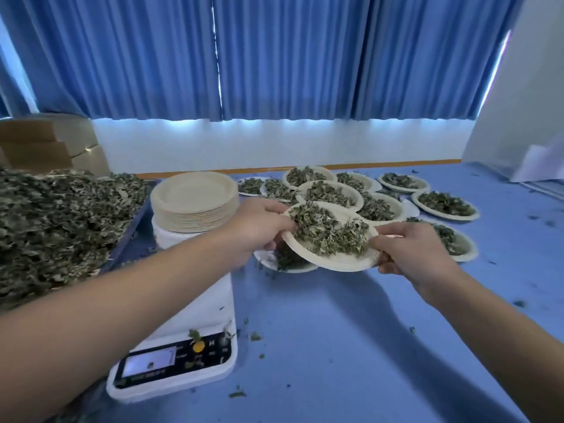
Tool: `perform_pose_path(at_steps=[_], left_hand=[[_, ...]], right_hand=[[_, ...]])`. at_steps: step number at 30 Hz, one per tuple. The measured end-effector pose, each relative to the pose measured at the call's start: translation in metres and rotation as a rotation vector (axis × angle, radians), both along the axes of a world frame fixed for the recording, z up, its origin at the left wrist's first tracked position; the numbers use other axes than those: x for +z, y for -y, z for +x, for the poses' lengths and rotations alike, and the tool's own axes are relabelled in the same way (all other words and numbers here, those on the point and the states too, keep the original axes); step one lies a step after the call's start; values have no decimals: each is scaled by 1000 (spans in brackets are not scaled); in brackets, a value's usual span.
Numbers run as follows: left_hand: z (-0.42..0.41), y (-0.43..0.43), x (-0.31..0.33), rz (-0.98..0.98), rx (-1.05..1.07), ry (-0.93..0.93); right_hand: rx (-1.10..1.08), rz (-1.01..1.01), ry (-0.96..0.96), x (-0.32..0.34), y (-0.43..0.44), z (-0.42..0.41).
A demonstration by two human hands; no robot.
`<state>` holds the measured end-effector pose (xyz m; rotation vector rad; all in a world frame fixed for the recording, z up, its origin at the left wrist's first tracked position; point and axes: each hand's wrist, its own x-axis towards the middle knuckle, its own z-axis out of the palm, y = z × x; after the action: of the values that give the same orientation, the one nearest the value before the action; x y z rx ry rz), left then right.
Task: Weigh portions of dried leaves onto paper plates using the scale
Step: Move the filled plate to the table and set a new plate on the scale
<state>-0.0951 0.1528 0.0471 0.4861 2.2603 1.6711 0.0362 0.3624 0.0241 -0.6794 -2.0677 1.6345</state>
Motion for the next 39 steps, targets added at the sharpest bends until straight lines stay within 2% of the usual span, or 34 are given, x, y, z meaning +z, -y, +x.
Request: perform_pose_path(at_steps=[3,6,13,20,22,26,32,36,39], left_hand=[[5,-69,-5,56,-42,33],[17,-138,-12,79,-101,-13],[47,-274,-29,-7,-215,-124],[87,-347,-34,-314,-365,-467],[94,-353,-35,-419,-429,-505],[96,-359,-40,-593,-518,-558],[101,-357,-42,-694,-575,-589],[100,-342,-42,-611,-565,-629],[92,-317,-36,-452,-518,-659]], right_hand=[[-142,40,5,-1,-55,15],[-315,65,-1,-8,-107,30],[-648,-46,-15,-39,-197,63],[-875,-93,-23,-64,-235,74],[-920,-59,7,-68,-239,75],[-905,17,98,-71,-242,72],[-819,97,161,-71,-237,71],[-822,230,135,-65,-223,69],[-777,375,-46,-53,-199,65]])
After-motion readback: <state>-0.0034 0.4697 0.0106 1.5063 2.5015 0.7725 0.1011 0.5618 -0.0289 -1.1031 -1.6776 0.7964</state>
